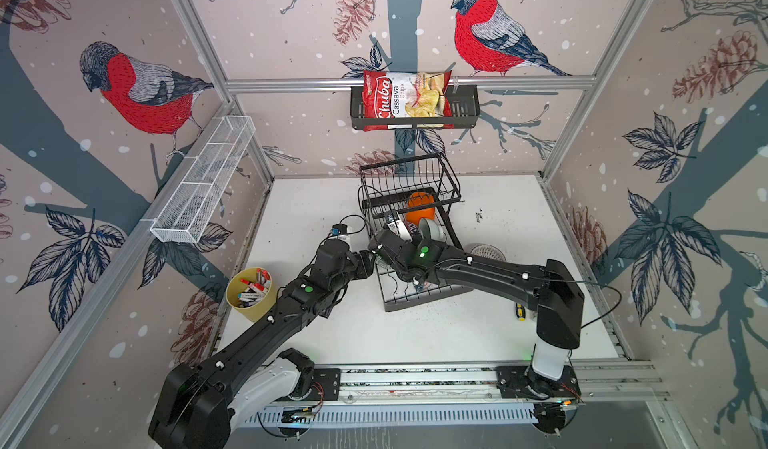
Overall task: Load the bowls into the dish rack
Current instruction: 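Push the green-patterned bowl upright with the right gripper while the left gripper nears the rack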
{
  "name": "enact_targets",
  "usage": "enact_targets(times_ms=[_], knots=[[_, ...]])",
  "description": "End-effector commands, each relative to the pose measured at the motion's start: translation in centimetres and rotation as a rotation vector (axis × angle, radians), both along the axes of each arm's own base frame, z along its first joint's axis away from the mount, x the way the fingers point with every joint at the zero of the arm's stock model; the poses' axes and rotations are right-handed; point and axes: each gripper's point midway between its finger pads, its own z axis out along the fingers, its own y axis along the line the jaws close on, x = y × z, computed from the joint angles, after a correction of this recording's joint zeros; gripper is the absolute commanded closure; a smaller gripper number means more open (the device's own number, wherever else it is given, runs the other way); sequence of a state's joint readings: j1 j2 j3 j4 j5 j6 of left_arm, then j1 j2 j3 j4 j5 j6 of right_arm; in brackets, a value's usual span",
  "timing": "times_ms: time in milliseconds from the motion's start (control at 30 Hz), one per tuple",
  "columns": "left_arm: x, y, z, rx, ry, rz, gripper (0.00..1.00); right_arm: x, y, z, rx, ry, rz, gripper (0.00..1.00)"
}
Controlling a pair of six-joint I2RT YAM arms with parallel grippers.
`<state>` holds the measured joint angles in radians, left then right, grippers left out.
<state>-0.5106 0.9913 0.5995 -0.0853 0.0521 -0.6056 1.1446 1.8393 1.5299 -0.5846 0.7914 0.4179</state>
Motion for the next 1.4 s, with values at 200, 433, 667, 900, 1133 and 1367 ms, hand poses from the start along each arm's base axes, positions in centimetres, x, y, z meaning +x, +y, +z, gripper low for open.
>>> enact_targets(times_ms=[200, 433, 667, 900, 1133, 1367], knots=[[0.2, 1.5, 0.6, -0.029, -0.036, 0.049, 0.11, 1.6, -1.5, 0.4, -0.129, -0.119, -0.096, 1.00], [0.0, 3.6, 0.5, -0.052, -0.033, 0.097, 0.05, 2.3, -1.0, -0.2, -0.200, -0.150, -0.107, 1.00], [-0.2, 5.4, 0.9, -0.072, -0.049, 0.139, 0.04, 3.0, -0.4, -0.8, -0.285, -0.182, -0.117, 1.00], [-0.2, 6.1, 0.9, -0.086, -0.050, 0.157, 0.04, 3.1, 0.2, -1.4, -0.343, -0.210, -0.128, 1.00], [-0.3, 6.3, 1.0, -0.098, -0.056, 0.164, 0.04, 3.1, -0.1, -2.3, -0.377, -0.225, -0.156, 1.00], [-0.4, 6.3, 0.9, -0.110, -0.059, 0.160, 0.04, 3.1, -0.3, -2.9, -0.389, -0.237, -0.177, 1.00]])
